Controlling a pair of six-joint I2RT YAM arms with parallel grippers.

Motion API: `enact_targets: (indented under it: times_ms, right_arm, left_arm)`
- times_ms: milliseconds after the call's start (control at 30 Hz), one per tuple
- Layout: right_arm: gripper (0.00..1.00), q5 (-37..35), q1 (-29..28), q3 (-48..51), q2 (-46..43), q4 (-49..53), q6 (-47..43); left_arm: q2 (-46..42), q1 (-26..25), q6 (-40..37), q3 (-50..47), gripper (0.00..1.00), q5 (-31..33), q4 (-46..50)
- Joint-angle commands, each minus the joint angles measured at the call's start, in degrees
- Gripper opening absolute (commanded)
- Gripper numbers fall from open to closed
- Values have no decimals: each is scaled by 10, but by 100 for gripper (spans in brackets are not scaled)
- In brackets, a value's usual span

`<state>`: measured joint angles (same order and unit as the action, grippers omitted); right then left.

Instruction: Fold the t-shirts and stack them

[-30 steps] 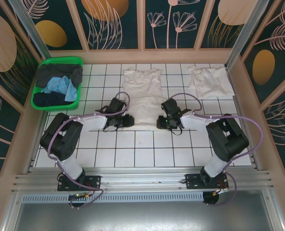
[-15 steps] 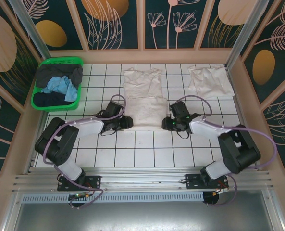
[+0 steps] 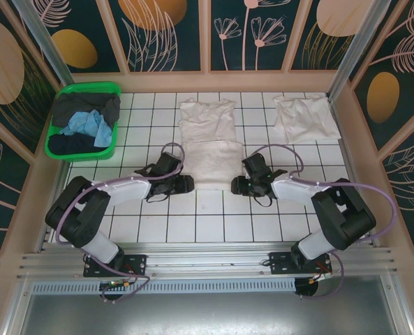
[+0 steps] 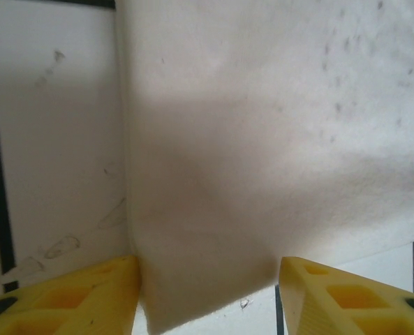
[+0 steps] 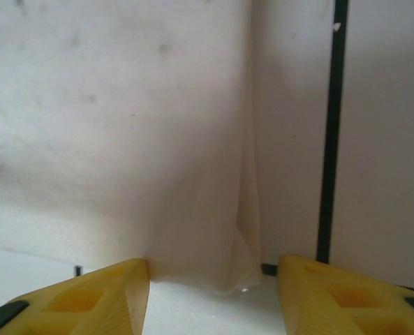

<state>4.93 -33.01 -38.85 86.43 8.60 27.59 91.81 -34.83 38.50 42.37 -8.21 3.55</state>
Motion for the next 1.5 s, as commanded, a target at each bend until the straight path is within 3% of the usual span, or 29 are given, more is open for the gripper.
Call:
enact_targets:
  times_ms: [0,133,233,300,400,500,567,867,1000,1133,1267,1467]
  right_arm:
    - [49,4,-3,-15,22,-19,8]
    - [46,-26,-10,-18,34,-4,11]
    - [37,-26,-10,-15,38,-12,13]
    - [23,-27,-10,-16,42,-21,14]
    - [11,-17,-11,-27,49,-27,2]
    - [1,-20,-11,-30,39,-23,-5]
    - [0,-23,-10,-31,21,-11,-8]
    - [0,-34,-32,14,-170,77,48]
    - [0,-46,-43,-24,-217,137,57]
    - [0,-80,-42,-115,-192,177,21]
    - [0,-80,-25,-191,-140,152,-25]
    - [0,-21,33,-275,-16,94,-51]
  left_arm:
    - [20,-5,13,-8,52,-9,-8]
    - [27,-9,13,-8,48,-8,-8]
    - [27,-10,20,-19,41,8,1]
    - [19,-10,28,-34,33,3,-17]
    - [10,-11,32,-33,14,-16,-23]
    - [-11,-10,27,-29,5,-18,-16]
    - [-27,-11,23,-25,0,-16,-5]
    - [-131,-14,0,-37,0,-37,87]
    - [-196,-16,5,-20,0,-32,117]
    - [-220,-15,-3,58,0,19,153]
    - [-176,-8,-32,152,0,74,174]
    - [-75,66,-54,235,0,64,144]
